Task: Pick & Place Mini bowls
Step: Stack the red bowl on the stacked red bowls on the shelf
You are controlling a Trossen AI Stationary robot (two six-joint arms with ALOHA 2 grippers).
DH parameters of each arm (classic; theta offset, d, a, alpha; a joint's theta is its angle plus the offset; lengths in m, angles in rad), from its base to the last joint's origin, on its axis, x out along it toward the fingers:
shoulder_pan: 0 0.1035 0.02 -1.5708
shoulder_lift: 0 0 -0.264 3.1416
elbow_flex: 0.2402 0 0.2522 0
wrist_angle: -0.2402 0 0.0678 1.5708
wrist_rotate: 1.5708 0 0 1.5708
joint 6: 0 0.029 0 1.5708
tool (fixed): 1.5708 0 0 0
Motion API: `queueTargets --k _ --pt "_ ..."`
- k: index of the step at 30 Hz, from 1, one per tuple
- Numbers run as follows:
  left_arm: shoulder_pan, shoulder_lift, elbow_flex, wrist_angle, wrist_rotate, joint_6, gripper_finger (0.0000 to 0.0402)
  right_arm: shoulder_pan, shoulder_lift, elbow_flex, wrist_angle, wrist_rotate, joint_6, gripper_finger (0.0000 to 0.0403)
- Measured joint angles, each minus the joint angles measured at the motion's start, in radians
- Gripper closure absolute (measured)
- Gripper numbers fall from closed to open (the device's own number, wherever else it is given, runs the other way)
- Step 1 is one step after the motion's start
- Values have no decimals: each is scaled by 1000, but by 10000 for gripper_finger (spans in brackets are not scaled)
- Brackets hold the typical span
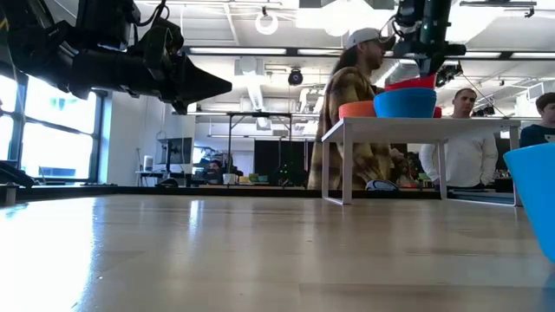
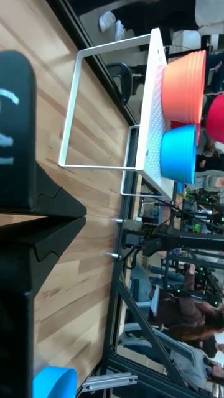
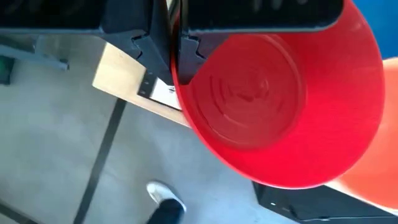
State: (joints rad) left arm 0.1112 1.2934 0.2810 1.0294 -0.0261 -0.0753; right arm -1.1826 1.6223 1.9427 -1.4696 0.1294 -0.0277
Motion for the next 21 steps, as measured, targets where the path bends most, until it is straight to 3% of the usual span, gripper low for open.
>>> queueTargets --k 21 --pt "0 0 0 -8 0 0 399 -68 96 -1 -43 -82 -58 403"
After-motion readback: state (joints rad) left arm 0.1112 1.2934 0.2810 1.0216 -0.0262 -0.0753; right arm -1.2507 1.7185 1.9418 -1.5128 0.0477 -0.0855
